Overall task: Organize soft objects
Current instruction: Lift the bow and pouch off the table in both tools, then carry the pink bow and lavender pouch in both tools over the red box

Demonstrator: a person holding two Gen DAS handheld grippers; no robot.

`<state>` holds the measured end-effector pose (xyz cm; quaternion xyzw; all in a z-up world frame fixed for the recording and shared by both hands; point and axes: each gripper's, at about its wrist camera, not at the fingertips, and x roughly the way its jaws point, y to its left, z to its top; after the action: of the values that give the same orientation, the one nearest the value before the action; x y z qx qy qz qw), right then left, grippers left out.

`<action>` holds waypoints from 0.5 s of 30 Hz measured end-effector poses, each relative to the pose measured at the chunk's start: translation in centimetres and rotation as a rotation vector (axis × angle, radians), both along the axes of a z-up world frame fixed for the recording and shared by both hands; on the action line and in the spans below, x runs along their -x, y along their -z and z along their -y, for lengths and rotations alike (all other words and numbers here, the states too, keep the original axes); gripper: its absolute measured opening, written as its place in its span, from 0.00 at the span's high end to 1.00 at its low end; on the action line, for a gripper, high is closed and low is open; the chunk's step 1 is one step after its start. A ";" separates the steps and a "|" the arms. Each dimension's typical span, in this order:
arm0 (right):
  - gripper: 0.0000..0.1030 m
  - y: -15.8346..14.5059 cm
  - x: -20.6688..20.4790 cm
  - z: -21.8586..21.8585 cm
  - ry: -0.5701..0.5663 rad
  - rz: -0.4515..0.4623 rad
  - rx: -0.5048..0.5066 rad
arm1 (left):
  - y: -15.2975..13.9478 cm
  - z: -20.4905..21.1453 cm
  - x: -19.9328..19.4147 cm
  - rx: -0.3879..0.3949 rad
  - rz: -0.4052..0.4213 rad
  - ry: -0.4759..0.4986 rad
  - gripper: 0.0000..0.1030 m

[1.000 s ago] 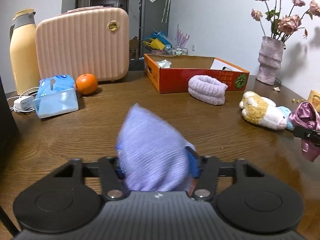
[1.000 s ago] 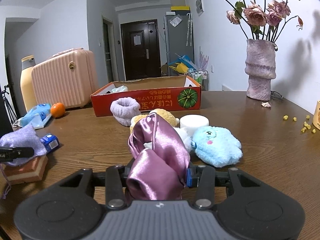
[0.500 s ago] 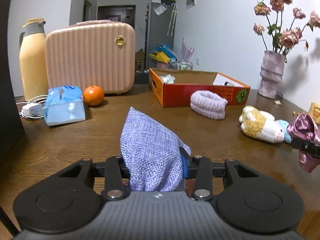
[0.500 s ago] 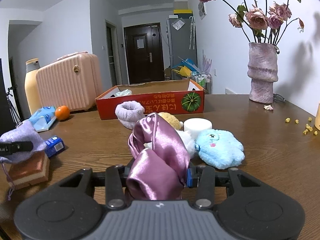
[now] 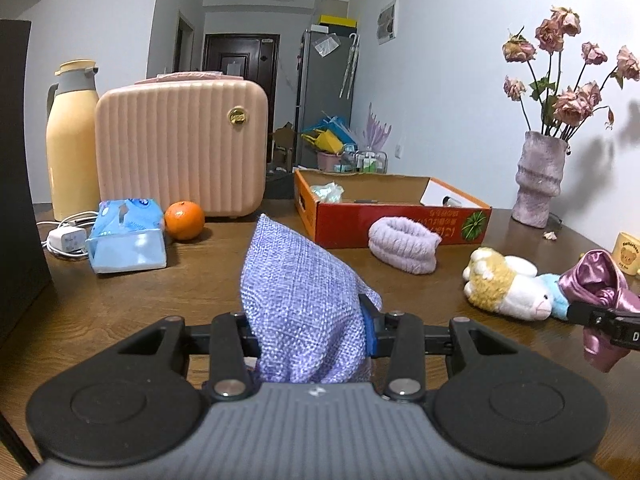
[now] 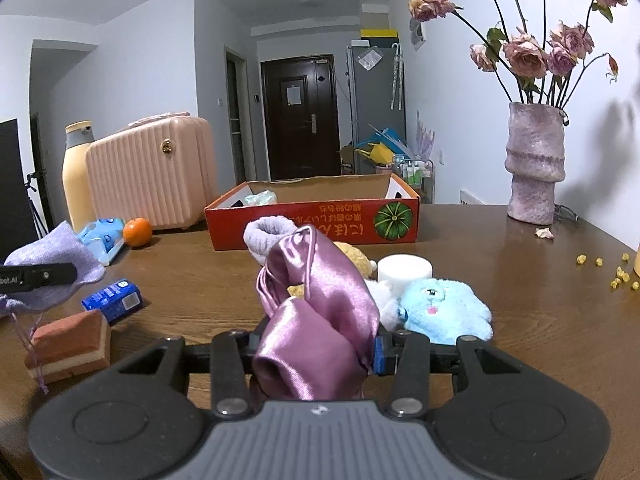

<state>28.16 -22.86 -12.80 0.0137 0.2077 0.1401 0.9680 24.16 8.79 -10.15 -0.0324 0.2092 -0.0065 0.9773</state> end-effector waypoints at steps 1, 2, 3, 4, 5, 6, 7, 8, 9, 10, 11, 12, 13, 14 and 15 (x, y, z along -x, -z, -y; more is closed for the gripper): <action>0.58 -0.1 0.0 0.0 -0.002 0.003 0.001 | -0.1 0.2 0.1 0.002 0.004 0.001 0.60; 0.58 -0.2 0.0 0.0 -0.004 0.006 0.002 | -0.2 0.3 0.1 0.004 0.009 0.001 0.60; 0.58 -0.4 0.0 0.0 -0.005 0.011 0.004 | -0.3 0.5 0.1 0.006 0.012 0.002 0.60; 0.58 -0.5 0.0 0.1 -0.007 0.015 0.005 | -0.4 0.7 0.2 0.009 0.016 0.002 0.60; 0.58 -0.7 0.0 0.1 -0.009 0.019 0.006 | -0.5 0.9 0.1 0.012 0.018 0.003 0.60; 0.58 -0.8 0.0 0.1 -0.010 0.024 0.007 | -0.6 1.1 0.1 0.015 0.020 0.003 0.60; 0.58 -1.0 0.0 0.1 -0.012 0.028 0.007 | -0.7 1.3 0.1 0.017 0.023 0.004 0.60; 0.58 -1.1 0.0 0.1 -0.014 0.032 0.008 | -0.8 1.5 0.1 0.018 0.025 0.005 0.60; 0.58 -1.3 -0.1 0.1 -0.016 0.036 0.009 | -0.9 1.7 0.1 0.020 0.027 0.005 0.60; 0.58 -1.4 -0.1 0.0 -0.018 0.039 0.010 | -0.9 1.9 0.1 0.022 0.028 0.006 0.60; 0.58 -1.6 -0.2 0.0 -0.019 0.044 0.011 | -1.0 2.1 0.0 0.023 0.030 0.007 0.60; 0.58 -1.7 -0.2 0.0 -0.021 0.047 0.011 | -1.1 2.3 0.0 0.024 0.032 0.006 0.60; 0.58 -1.8 -0.3 0.0 -0.022 0.051 0.011 | -1.1 2.6 0.0 0.026 0.033 0.005 0.60; 0.58 -2.0 -0.3 0.1 -0.023 0.056 0.010 | -1.2 2.7 -0.1 0.028 0.034 0.005 0.60; 0.58 -2.1 -0.4 0.1 -0.024 0.060 0.009 | -1.3 2.9 -0.1 0.030 0.035 0.004 0.60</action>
<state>28.54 -22.98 -10.68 0.0024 0.1794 0.1513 0.9721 24.27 5.86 -8.89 -0.0467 0.1919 -0.0122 0.9802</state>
